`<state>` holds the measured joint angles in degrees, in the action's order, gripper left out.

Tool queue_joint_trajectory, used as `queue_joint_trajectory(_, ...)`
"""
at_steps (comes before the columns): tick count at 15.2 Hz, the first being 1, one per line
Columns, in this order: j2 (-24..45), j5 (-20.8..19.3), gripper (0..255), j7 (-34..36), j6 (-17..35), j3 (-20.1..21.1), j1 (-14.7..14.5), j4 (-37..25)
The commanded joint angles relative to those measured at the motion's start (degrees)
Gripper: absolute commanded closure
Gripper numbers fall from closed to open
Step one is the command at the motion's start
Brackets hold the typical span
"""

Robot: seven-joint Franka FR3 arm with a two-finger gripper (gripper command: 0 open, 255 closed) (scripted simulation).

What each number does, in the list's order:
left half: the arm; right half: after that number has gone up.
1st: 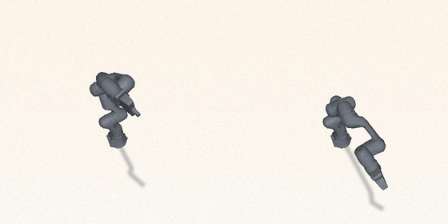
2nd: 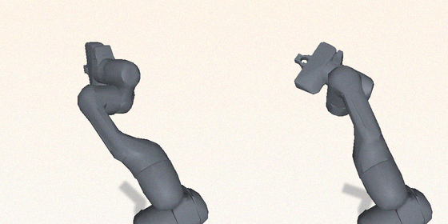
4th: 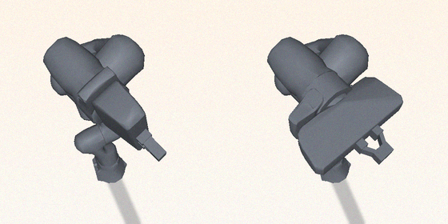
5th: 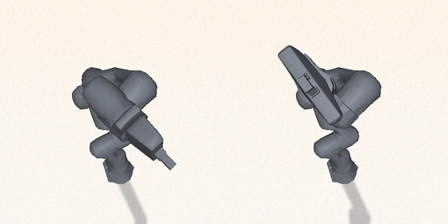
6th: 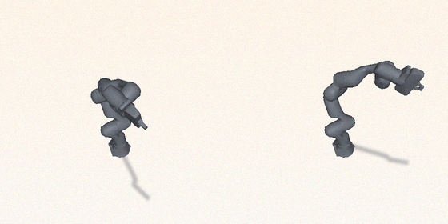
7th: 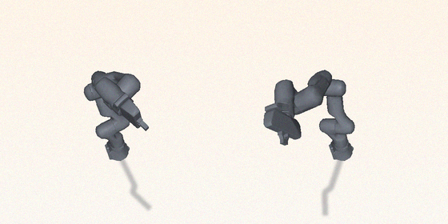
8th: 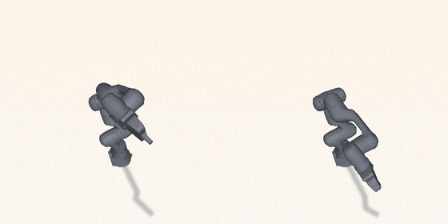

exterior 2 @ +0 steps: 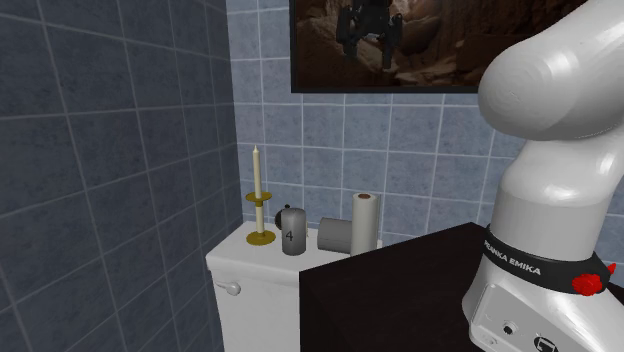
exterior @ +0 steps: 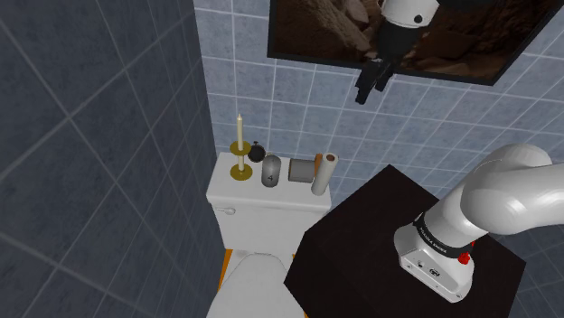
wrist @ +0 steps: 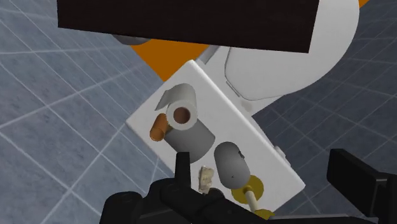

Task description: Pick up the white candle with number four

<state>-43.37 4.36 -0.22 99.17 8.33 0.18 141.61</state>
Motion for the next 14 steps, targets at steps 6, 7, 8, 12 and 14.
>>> queue_joint_trajectory(6,7.1,2.4,0,11.4,15.5,7.4,1.1,6.9)
queue_joint_trajectory(7,8.7,2.6,0,13.0,17.7,8.5,1.4,7.4)
queue_joint_trajectory(8,10.5,2.6,0,14.7,20.0,9.6,1.8,7.8)
queue_joint_trajectory(12,18.5,1.5,0,22.2,29.0,14.1,3.8,8.2)
queue_joint_trajectory(14,23.1,-0.1,0,26.5,33.3,16.4,5.2,7.8)
